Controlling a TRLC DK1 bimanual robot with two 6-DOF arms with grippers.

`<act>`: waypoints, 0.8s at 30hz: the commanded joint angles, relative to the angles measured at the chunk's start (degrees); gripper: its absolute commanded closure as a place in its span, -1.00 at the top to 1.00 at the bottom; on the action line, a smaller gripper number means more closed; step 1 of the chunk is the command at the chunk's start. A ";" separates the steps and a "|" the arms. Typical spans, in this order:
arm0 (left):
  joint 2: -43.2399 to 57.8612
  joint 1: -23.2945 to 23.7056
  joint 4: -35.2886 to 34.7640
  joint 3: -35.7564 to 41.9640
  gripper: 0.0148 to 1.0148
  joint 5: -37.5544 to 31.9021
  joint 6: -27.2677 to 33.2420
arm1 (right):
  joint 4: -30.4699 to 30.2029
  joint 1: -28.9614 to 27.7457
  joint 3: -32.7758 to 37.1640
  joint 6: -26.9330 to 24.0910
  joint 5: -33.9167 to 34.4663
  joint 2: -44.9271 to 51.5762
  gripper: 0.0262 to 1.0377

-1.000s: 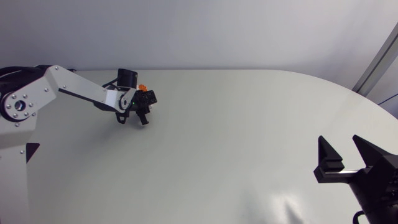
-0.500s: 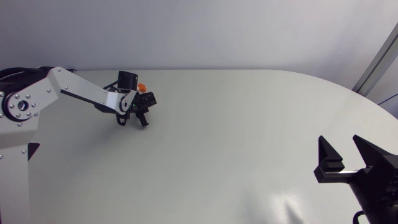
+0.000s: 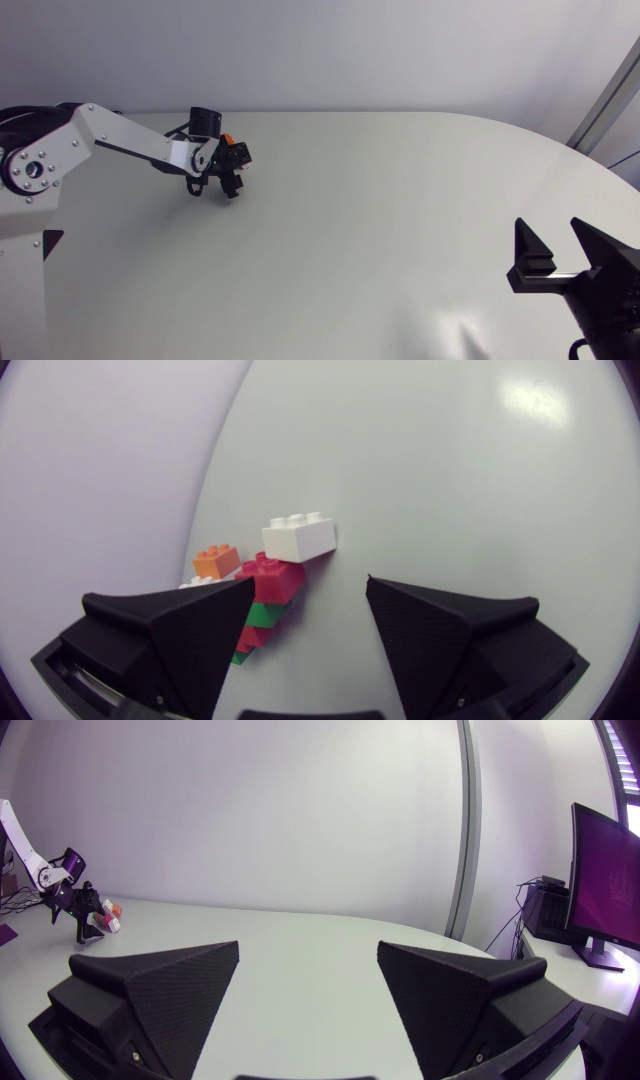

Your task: Disassemble duplo

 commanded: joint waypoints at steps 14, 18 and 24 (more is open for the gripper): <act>6.80 0.01 -10.34 12.44 0.77 2.42 0.62 | -0.78 -0.27 -2.13 1.18 0.30 -0.60 0.92; 8.47 -0.17 -10.87 14.20 0.75 2.50 0.18 | -0.78 -0.18 -2.13 1.18 0.21 -0.60 0.92; 10.49 -0.08 -12.89 18.24 -0.08 3.38 -2.72 | -0.78 -0.36 -2.13 1.18 0.21 -0.60 0.92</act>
